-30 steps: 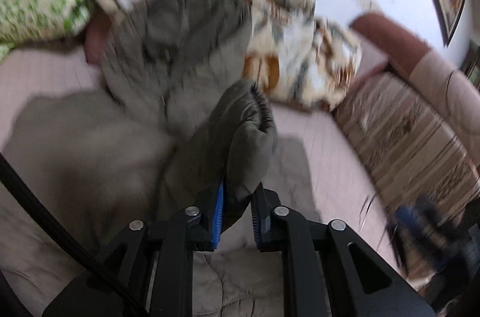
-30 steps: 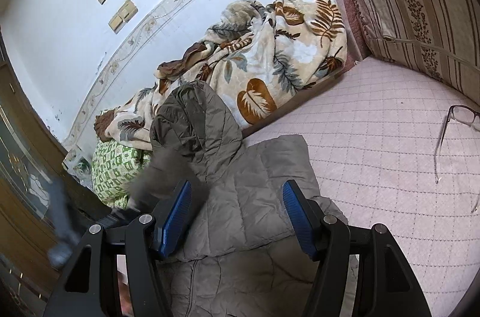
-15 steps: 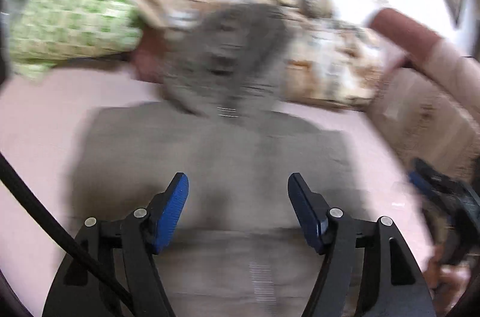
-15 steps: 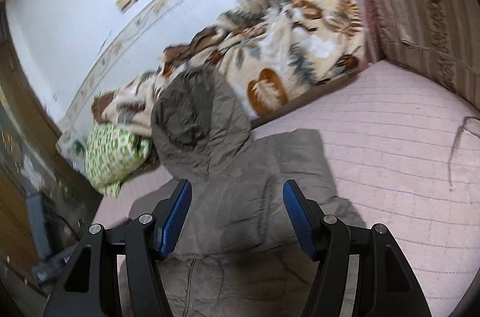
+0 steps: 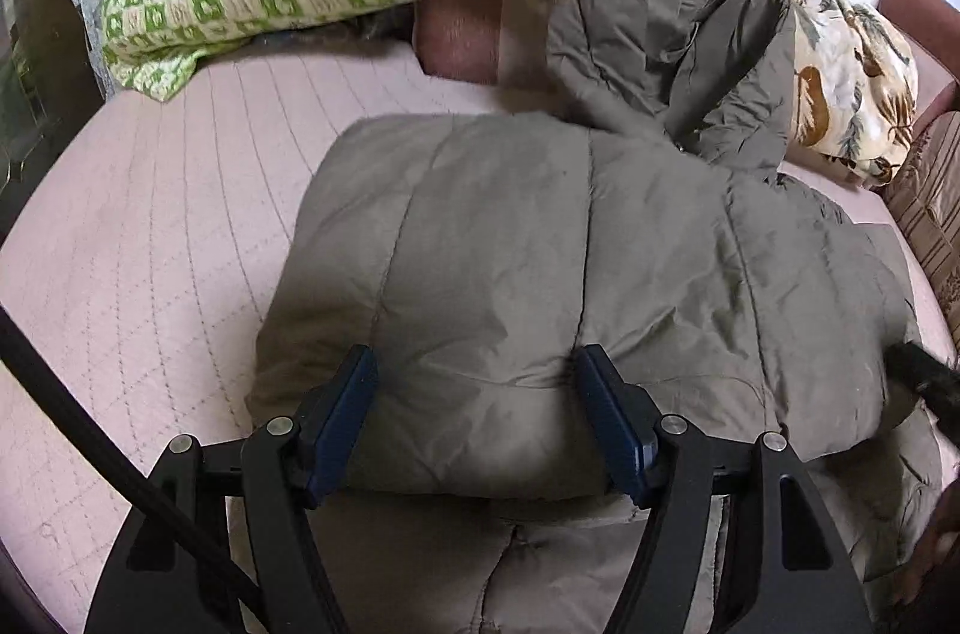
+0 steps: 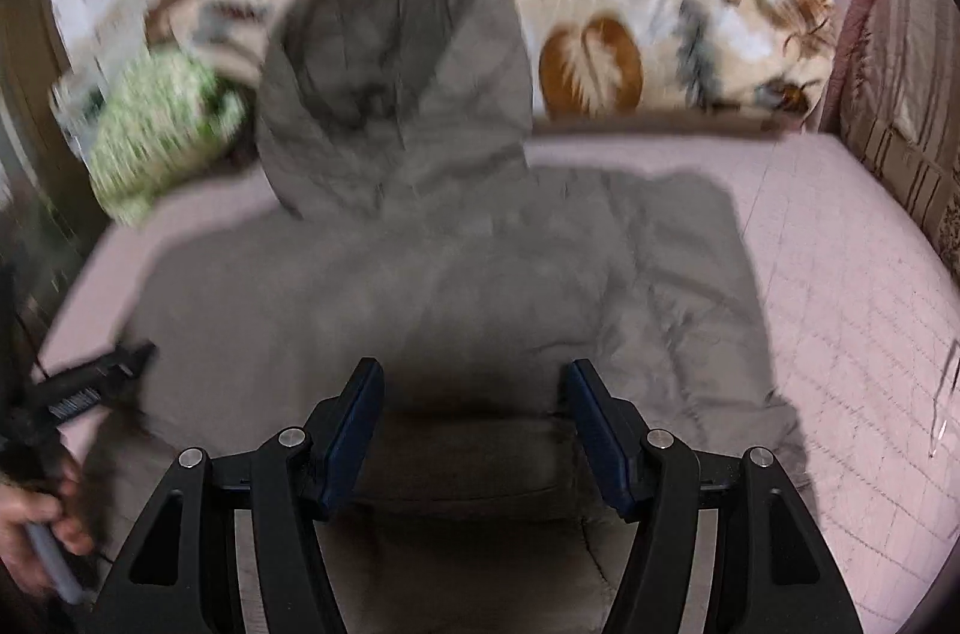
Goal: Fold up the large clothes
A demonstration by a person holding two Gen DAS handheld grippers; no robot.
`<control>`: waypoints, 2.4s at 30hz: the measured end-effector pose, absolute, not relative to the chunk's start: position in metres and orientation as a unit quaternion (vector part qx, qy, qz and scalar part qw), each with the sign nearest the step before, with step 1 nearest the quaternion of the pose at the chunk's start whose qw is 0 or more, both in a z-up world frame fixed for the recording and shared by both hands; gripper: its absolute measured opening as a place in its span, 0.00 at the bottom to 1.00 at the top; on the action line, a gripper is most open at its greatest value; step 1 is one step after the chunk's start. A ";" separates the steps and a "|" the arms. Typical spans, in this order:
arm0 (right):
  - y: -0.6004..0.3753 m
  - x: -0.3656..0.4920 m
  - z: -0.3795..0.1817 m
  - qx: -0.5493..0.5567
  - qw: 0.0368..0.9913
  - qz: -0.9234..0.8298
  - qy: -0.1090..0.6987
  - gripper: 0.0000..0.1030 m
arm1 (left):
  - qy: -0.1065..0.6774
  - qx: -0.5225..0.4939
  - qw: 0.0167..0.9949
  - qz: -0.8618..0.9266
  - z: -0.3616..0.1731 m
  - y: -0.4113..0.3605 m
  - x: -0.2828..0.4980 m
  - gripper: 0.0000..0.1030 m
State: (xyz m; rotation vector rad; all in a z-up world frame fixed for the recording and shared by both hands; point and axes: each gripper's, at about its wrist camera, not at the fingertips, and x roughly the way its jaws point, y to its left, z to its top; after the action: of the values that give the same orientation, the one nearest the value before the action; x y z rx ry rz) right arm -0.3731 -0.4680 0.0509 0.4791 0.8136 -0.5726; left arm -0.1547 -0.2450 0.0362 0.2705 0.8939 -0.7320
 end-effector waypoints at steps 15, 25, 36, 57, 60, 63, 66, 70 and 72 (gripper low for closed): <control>-0.475 -0.375 0.049 0.251 0.835 -0.282 0.400 0.70 | 0.381 0.110 0.843 -0.363 0.073 -0.237 -0.170 0.70; -0.458 -0.368 0.064 0.234 0.852 -0.271 0.382 0.70 | 0.372 0.160 0.818 -0.410 0.062 -0.266 -0.203 0.70; -0.479 -0.387 0.071 0.250 0.834 -0.315 0.378 0.69 | 0.372 0.153 0.822 -0.404 0.064 -0.263 -0.204 0.71; -0.467 -0.386 0.081 0.316 0.857 -0.221 0.342 0.69 | 0.347 0.137 0.834 -0.407 0.084 -0.256 -0.209 0.72; -0.472 -0.398 0.101 0.343 0.859 -0.220 0.311 0.69 | 0.331 0.126 0.848 -0.395 0.093 -0.248 -0.205 0.72; -0.487 -0.385 0.131 0.359 0.854 -0.222 0.304 0.69 | 0.330 0.123 0.854 -0.383 0.094 -0.244 -0.199 0.72; -0.510 -0.353 0.168 0.378 0.845 -0.234 0.296 0.69 | 0.322 0.127 0.859 -0.377 0.094 -0.241 -0.196 0.72; -0.547 -0.296 0.212 0.374 0.842 -0.253 0.297 0.69 | 0.312 0.125 0.865 -0.373 0.094 -0.239 -0.191 0.72; -0.566 -0.269 0.223 0.391 0.837 -0.250 0.288 0.69 | 0.309 0.120 0.867 -0.371 0.094 -0.237 -0.188 0.72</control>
State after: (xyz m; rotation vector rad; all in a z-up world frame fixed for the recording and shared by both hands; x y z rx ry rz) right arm -0.2690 -0.5660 0.2233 0.8281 0.6101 -0.5294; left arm -0.1878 -0.2369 0.0935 0.2518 0.6476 -0.7771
